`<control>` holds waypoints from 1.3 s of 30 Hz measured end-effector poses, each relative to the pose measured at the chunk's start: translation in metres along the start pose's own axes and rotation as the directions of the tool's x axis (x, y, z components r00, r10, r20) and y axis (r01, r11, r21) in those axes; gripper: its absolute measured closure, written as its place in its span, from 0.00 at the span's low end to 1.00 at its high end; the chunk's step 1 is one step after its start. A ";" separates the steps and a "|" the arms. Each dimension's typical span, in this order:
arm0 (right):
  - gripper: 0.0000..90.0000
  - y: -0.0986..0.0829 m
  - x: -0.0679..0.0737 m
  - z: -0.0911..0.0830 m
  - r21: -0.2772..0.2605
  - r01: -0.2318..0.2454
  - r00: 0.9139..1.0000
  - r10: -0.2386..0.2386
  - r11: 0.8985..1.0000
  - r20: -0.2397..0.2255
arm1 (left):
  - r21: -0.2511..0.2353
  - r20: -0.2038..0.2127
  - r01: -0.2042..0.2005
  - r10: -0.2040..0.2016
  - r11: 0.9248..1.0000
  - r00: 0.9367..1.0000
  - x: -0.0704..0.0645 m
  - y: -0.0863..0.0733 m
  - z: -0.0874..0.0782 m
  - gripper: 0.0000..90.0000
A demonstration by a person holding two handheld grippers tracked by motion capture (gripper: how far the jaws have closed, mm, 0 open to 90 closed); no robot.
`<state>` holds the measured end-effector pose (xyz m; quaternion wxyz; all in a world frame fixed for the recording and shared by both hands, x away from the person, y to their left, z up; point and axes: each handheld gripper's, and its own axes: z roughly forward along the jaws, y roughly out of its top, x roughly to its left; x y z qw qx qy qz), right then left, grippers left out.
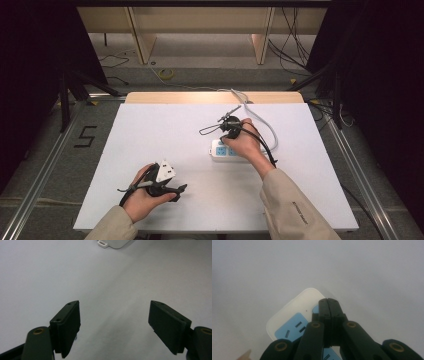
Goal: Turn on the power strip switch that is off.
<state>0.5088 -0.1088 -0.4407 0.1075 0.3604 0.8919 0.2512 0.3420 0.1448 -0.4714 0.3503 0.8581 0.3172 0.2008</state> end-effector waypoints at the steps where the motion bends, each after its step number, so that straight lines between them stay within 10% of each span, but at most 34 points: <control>1: 1.00 0.000 0.000 0.000 0.000 -0.002 1.000 0.002 1.000 0.002 | -0.005 -0.002 0.003 -0.003 1.000 1.000 0.000 0.000 0.000 0.28; 39: 1.00 0.008 0.006 0.004 0.042 0.035 0.999 -0.036 0.998 0.022 | 0.002 -0.006 0.005 -0.005 1.000 1.000 0.001 0.000 0.000 0.28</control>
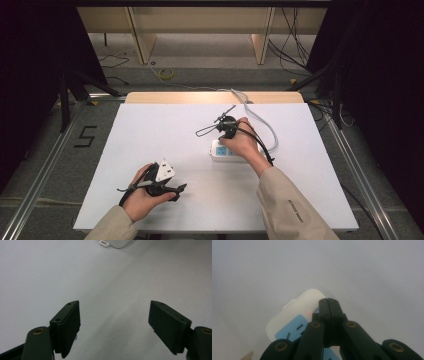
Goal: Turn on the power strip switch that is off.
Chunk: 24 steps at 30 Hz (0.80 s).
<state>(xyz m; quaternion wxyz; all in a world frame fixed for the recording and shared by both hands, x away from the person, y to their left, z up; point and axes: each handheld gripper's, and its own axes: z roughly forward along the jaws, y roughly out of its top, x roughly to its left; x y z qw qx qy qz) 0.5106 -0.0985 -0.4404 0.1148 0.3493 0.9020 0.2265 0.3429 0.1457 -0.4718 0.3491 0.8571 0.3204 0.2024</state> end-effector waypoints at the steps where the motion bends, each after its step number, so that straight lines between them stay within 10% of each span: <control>1: 1.00 0.000 0.000 0.000 0.003 -0.002 1.000 0.002 1.000 0.001 | 0.000 0.000 0.000 0.000 1.000 1.000 0.000 0.000 0.000 0.28; 24: 1.00 0.003 0.001 0.000 0.009 0.013 1.000 -0.013 1.000 -0.005 | 0.000 0.001 0.001 -0.001 1.000 1.000 0.000 0.000 0.000 0.28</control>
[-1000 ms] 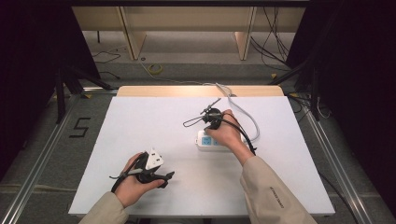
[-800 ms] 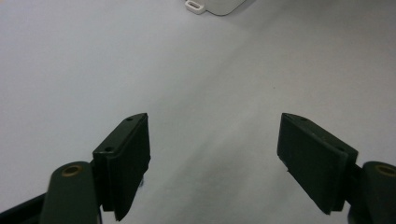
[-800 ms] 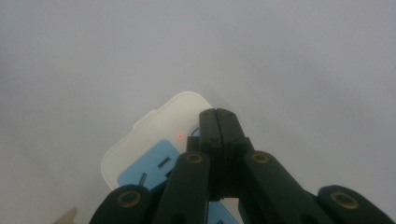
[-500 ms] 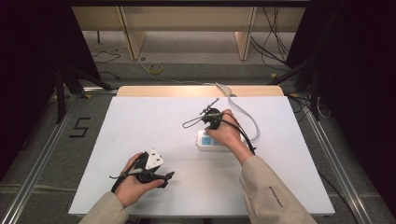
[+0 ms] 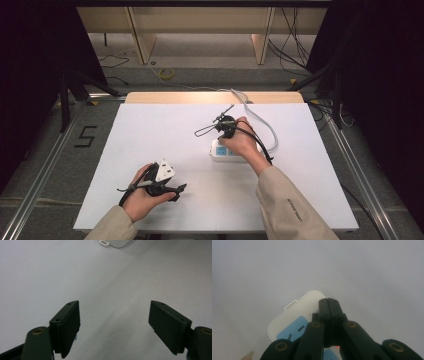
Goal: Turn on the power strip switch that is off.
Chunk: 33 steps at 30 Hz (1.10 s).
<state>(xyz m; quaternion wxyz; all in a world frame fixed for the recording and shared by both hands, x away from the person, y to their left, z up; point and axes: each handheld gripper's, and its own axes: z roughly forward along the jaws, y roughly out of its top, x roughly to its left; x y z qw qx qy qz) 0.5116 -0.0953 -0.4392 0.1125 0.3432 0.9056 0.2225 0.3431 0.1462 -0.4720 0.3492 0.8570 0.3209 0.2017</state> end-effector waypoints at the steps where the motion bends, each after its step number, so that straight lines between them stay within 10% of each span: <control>1: 1.00 0.000 0.000 0.000 0.001 -0.001 1.000 0.001 1.000 -0.001 | 0.002 0.002 0.000 0.000 1.000 1.000 0.000 0.000 0.000 0.28; 33: 1.00 0.000 0.000 0.001 0.007 -0.020 1.000 0.020 1.000 0.008 | -0.002 0.002 0.000 0.000 1.000 1.000 -0.001 0.001 0.001 0.28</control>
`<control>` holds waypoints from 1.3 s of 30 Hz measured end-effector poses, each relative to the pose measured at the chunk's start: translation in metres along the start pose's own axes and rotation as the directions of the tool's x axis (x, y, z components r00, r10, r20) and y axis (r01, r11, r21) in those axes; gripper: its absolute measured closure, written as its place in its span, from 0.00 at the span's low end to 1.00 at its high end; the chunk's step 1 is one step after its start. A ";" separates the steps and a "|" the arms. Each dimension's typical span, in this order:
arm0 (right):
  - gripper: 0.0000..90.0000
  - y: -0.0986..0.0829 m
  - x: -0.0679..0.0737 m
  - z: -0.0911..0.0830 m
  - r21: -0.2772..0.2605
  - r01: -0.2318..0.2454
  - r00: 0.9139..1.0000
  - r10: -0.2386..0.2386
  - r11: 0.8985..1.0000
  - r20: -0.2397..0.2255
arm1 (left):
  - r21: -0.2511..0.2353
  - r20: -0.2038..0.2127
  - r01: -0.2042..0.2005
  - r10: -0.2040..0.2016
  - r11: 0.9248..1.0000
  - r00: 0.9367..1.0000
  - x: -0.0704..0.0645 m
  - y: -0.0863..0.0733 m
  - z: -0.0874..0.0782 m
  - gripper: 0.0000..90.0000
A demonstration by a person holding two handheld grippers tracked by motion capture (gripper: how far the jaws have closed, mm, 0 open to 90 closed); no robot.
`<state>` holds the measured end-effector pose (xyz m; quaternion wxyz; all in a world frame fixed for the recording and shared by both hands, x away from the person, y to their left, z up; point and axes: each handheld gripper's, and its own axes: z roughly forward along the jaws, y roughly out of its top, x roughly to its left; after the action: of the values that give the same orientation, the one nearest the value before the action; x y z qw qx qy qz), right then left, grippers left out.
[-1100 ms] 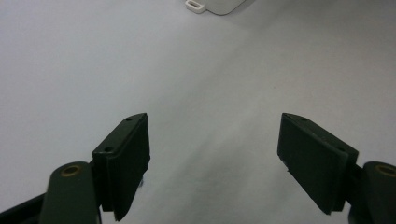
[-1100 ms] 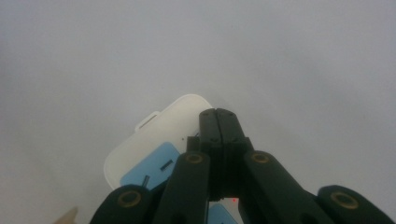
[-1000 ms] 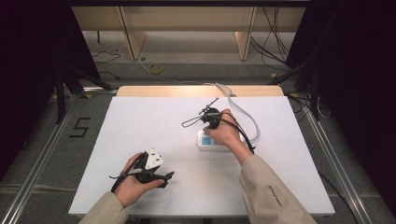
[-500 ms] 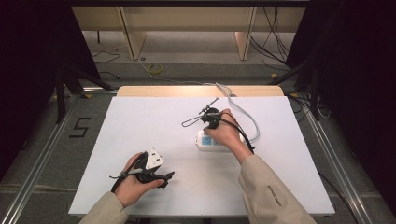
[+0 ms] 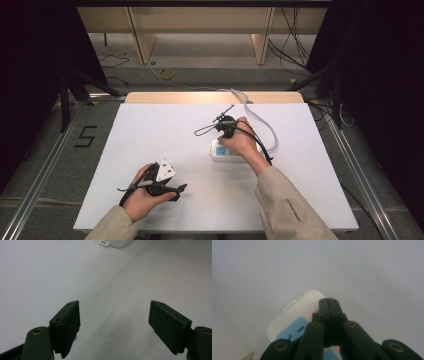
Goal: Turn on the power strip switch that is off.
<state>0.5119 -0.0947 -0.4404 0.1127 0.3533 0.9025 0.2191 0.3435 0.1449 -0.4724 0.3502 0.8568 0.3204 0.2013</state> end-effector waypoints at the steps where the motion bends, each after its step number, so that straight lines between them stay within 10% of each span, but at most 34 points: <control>1: 1.00 0.000 0.000 0.000 0.001 -0.001 1.000 0.001 1.000 0.002 | 0.000 0.000 0.000 0.000 1.000 1.000 0.000 0.000 0.000 0.28; 39: 1.00 -0.007 -0.001 -0.011 -0.072 -0.023 0.999 0.020 0.997 -0.036 | 0.005 -0.004 0.002 -0.002 1.000 1.000 0.001 -0.001 0.000 0.28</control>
<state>0.5050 -0.1033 -0.4343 0.1071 0.3548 0.8920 0.2589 0.3435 0.1464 -0.4730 0.3478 0.8569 0.3225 0.2017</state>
